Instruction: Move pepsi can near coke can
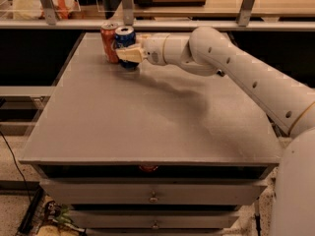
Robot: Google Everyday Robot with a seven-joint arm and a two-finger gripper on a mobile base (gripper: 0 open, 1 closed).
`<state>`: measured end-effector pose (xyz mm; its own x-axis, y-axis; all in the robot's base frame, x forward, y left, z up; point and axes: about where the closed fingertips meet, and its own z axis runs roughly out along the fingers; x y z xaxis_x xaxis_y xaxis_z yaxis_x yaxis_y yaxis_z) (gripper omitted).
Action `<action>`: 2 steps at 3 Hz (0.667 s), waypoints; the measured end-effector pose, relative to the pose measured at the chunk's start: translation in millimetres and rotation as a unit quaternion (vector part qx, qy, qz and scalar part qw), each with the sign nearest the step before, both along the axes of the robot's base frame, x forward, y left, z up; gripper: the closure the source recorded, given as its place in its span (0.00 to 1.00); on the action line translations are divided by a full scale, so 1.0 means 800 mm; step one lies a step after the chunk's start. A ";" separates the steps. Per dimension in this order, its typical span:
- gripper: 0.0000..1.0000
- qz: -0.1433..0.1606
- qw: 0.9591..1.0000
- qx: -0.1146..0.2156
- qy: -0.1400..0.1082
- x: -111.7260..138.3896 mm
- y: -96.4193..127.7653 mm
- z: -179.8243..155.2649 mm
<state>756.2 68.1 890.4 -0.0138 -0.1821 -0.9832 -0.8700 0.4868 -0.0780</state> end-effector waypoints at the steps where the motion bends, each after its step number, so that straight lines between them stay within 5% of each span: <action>1: 0.16 0.003 1.000 -0.001 -0.001 -0.001 0.002 -0.001; 2: 0.00 0.007 1.000 -0.002 -0.001 -0.002 0.004 -0.003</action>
Offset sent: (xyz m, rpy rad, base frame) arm -0.0017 -0.0021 -0.0035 -0.0081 -0.0026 0.0147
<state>754.5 71.0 888.1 -0.0099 -0.1859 -0.9825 -0.8767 0.4742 -0.0809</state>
